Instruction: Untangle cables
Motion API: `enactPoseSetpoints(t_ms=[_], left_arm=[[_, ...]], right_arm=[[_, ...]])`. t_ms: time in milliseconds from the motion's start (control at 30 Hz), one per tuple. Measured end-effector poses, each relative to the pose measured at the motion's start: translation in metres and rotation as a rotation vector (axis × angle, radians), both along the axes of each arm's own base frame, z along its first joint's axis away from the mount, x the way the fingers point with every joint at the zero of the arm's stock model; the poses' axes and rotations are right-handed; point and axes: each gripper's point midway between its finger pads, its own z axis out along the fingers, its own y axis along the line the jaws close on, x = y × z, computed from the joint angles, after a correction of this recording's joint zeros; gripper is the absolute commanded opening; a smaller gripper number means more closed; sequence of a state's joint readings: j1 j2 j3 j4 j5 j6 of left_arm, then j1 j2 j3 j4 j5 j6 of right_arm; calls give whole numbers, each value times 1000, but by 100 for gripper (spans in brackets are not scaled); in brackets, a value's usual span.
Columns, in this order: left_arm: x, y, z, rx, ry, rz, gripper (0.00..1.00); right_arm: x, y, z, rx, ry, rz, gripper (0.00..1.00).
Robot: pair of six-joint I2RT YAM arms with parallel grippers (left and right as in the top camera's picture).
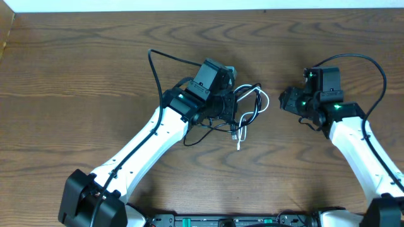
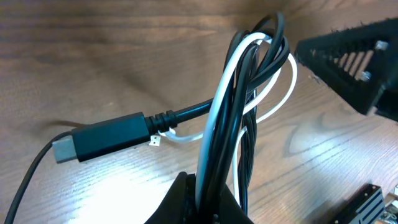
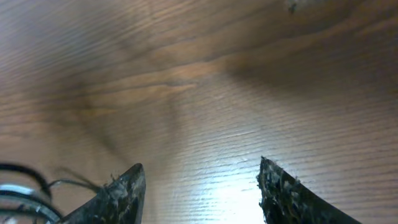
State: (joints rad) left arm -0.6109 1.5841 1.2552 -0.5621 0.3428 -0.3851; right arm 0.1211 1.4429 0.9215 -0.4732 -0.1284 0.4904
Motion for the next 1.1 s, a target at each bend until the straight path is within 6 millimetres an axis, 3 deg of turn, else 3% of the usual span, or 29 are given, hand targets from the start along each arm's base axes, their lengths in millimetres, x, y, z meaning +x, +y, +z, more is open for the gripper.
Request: enactPoseSetpoints(t_ms=[100, 300, 533, 667, 800, 900, 1100], left_arm=[[-1, 1, -1, 3, 4, 0, 7], [0, 2, -2, 12, 3, 6, 7], [-4, 11, -8, 54, 27, 19, 8], [-6, 11, -8, 51, 35, 16, 7], [-8, 9, -8, 41, 43, 7, 7], [-8, 8, -8, 38, 44, 5, 7], [-9, 8, -8, 37, 46, 4, 7]], right_arm=[[7, 9, -1, 24, -20, 49, 61], [9, 46, 18, 158, -112, 282, 61], [1, 53, 41, 317, -181, 436, 63], [-8, 69, 50, 373, -219, 552, 61], [-17, 88, 50, 404, -221, 643, 51], [-21, 97, 42, 415, -197, 675, 38], [-19, 86, 10, 358, -87, 601, 8]])
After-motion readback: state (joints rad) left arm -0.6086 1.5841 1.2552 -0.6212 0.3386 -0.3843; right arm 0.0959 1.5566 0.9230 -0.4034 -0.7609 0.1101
